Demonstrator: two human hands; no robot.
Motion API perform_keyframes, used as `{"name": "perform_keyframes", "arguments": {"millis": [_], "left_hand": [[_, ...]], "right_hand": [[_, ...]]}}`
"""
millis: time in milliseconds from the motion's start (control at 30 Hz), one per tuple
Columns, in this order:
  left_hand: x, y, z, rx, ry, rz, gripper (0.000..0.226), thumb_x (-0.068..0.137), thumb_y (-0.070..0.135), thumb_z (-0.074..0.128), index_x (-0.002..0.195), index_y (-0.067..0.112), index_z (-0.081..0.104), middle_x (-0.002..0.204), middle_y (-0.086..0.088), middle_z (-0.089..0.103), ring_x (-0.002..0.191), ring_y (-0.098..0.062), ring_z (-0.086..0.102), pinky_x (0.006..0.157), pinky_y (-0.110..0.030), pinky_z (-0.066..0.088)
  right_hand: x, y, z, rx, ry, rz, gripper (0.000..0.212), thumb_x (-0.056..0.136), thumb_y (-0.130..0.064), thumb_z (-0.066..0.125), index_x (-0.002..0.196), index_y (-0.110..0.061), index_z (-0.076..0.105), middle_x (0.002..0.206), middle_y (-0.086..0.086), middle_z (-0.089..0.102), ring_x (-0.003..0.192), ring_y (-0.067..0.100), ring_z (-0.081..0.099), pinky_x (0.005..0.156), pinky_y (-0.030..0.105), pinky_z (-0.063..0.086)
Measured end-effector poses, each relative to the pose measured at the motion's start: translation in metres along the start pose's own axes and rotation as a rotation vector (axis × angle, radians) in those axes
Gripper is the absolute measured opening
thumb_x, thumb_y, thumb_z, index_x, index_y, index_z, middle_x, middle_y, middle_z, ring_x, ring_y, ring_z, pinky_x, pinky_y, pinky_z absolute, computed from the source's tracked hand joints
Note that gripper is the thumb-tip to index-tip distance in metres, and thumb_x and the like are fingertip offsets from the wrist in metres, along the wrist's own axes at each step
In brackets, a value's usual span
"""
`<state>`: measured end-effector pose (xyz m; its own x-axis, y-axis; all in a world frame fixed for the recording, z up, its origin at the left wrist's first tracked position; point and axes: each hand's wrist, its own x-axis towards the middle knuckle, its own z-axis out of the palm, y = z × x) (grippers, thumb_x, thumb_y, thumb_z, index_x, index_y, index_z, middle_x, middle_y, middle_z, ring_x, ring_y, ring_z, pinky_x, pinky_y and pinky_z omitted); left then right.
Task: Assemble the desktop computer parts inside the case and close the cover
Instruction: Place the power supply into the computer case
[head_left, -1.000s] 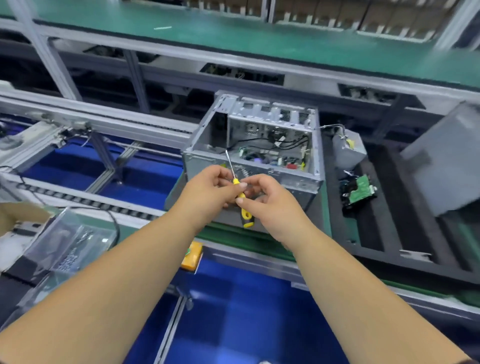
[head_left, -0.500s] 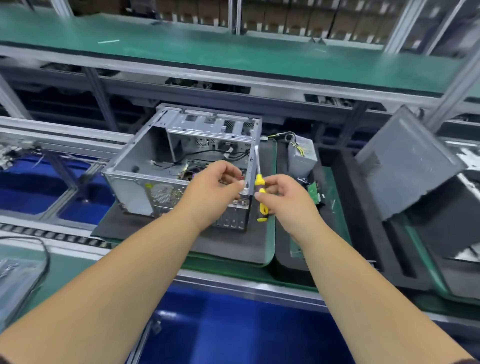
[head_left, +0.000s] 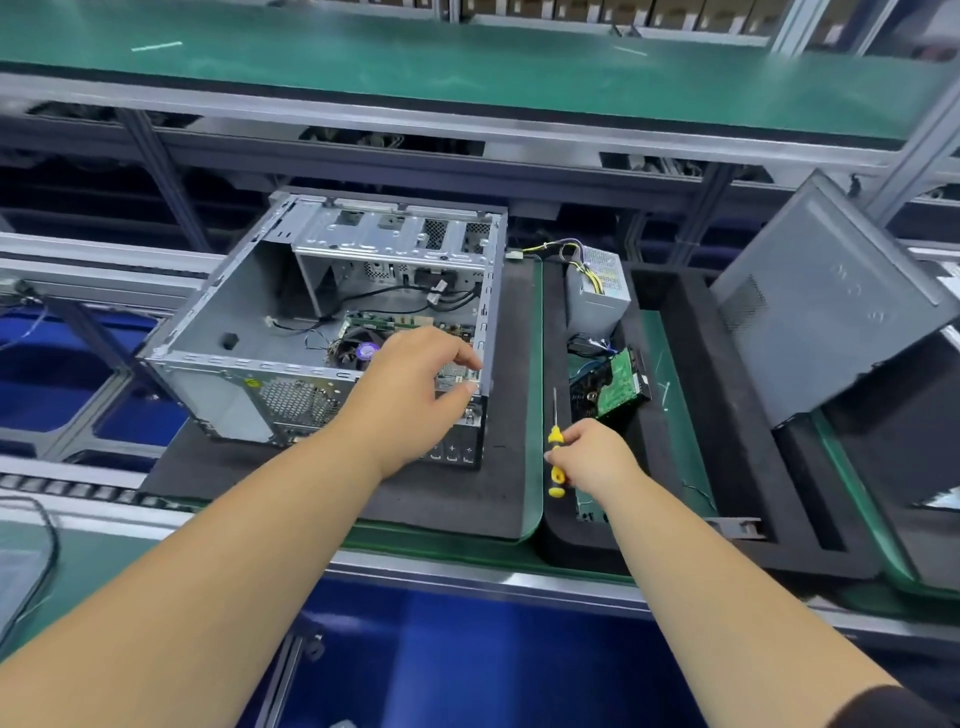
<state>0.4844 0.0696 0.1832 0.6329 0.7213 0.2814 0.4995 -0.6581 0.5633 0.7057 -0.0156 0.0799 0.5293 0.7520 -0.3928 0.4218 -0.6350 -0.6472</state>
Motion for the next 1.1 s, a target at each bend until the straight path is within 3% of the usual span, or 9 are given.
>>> {"name": "perform_keyframes", "arguments": {"millis": [67,167,267,333,633,733,800,933,1100], "left_hand": [[0.001,-0.004,0.000,0.014,0.007,0.021,0.015,0.089,0.025,0.064,0.103,0.032,0.063,0.105,0.017,0.056,0.115,-0.012,0.045,0.097,-0.026,0.033],[0.003,-0.008,-0.002,0.007,0.001,0.027,0.016,0.089,0.025,0.065,0.103,0.030,0.064,0.106,0.017,0.056,0.115,-0.011,0.044,0.095,-0.024,0.031],[0.006,-0.011,-0.005,-0.001,-0.011,0.014,0.016,0.089,0.024,0.064,0.104,0.031,0.064,0.106,0.018,0.056,0.114,-0.010,0.044,0.094,-0.025,0.033],[0.007,-0.013,-0.007,-0.011,-0.007,0.005,0.017,0.089,0.024,0.064,0.104,0.032,0.064,0.107,0.019,0.056,0.114,-0.008,0.043,0.094,-0.025,0.032],[0.011,-0.031,-0.016,-0.055,-0.043,0.018,0.018,0.090,0.027,0.062,0.106,0.036,0.062,0.109,0.022,0.053,0.117,-0.005,0.043,0.094,-0.018,0.032],[0.012,-0.040,-0.023,-0.096,-0.040,0.044,0.019,0.090,0.028,0.061,0.105,0.039,0.061,0.104,0.034,0.048,0.104,0.011,0.040,0.088,-0.019,0.035],[0.013,-0.047,-0.029,-0.144,-0.048,0.058,0.019,0.089,0.028,0.062,0.105,0.039,0.060,0.099,0.042,0.044,0.096,0.018,0.040,0.085,-0.022,0.036],[0.021,-0.058,-0.046,-0.270,-0.074,0.071,0.020,0.089,0.025,0.063,0.100,0.041,0.062,0.104,0.033,0.051,0.103,0.010,0.049,0.088,-0.017,0.039],[0.039,-0.059,-0.059,-0.363,-0.105,0.070,0.018,0.088,0.019,0.065,0.094,0.037,0.064,0.097,0.020,0.059,0.089,0.003,0.055,0.076,-0.018,0.041]], "right_hand": [[0.004,0.003,0.006,-0.098,0.017,0.014,0.012,0.086,-0.017,0.069,0.077,-0.013,0.062,0.065,0.002,0.067,0.059,0.015,0.065,0.056,0.029,0.055],[0.007,0.004,0.014,-0.109,-0.007,0.056,0.017,0.085,-0.017,0.070,0.095,-0.011,0.058,0.083,0.012,0.071,0.080,0.028,0.071,0.074,0.046,0.060],[0.008,0.002,0.016,-0.144,0.009,0.074,0.021,0.085,-0.019,0.070,0.097,-0.014,0.054,0.081,0.007,0.070,0.072,0.023,0.071,0.059,0.037,0.058],[0.007,0.001,0.016,-0.228,0.031,0.074,0.023,0.085,-0.023,0.068,0.099,-0.016,0.051,0.082,0.003,0.067,0.069,0.016,0.065,0.048,0.028,0.044],[0.009,-0.004,0.013,-0.340,0.037,0.121,0.032,0.085,-0.031,0.066,0.108,-0.015,0.051,0.094,0.003,0.063,0.085,0.022,0.063,0.064,0.032,0.046],[0.007,-0.007,0.009,-0.301,0.066,0.132,0.037,0.087,-0.035,0.066,0.115,-0.015,0.052,0.099,0.000,0.061,0.089,0.022,0.060,0.073,0.033,0.048],[0.005,-0.017,0.002,-0.238,0.124,0.120,0.039,0.089,-0.035,0.064,0.121,-0.015,0.052,0.096,-0.004,0.058,0.083,0.017,0.058,0.069,0.031,0.044],[-0.004,-0.055,-0.018,-0.123,0.290,0.066,0.032,0.089,-0.035,0.061,0.118,-0.021,0.057,0.080,-0.013,0.056,0.073,0.009,0.056,0.070,0.031,0.045],[-0.020,-0.106,-0.040,0.071,0.436,-0.009,0.021,0.086,-0.035,0.060,0.105,-0.029,0.063,0.089,-0.004,0.067,0.079,0.021,0.064,0.075,0.036,0.053]]}}
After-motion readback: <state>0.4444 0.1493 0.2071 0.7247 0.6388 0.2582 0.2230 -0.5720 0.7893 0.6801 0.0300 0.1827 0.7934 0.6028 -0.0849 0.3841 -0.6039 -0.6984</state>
